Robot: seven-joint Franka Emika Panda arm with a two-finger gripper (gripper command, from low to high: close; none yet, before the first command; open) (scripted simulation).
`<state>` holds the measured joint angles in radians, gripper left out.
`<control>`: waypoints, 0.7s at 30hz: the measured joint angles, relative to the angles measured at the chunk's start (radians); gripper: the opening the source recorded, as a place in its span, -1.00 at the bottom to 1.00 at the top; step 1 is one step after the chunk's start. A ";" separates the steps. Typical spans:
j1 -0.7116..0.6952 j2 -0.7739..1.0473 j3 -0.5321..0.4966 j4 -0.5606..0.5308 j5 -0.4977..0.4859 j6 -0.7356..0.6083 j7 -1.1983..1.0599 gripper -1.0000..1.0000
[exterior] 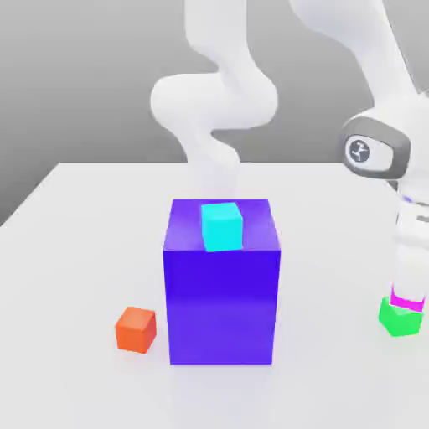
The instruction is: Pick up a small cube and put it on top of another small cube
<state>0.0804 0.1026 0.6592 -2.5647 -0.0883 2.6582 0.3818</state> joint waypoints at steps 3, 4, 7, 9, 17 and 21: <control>0.009 -0.023 0.031 -0.014 0.016 -0.008 -0.128 -1.00; 0.013 -0.030 0.040 -0.018 0.020 -0.011 -0.170 -1.00; 0.028 -0.051 0.064 -0.032 0.033 -0.020 -0.296 -1.00; 0.035 -0.057 0.073 -0.039 0.031 -0.021 -0.362 -1.00; 0.099 0.104 -0.037 -0.023 -0.226 0.086 -0.206 -1.00; 0.155 0.165 -0.110 -0.017 -0.319 0.127 -0.139 1.00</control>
<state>0.2351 0.2679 0.5492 -2.5816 -0.4072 2.7852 0.2431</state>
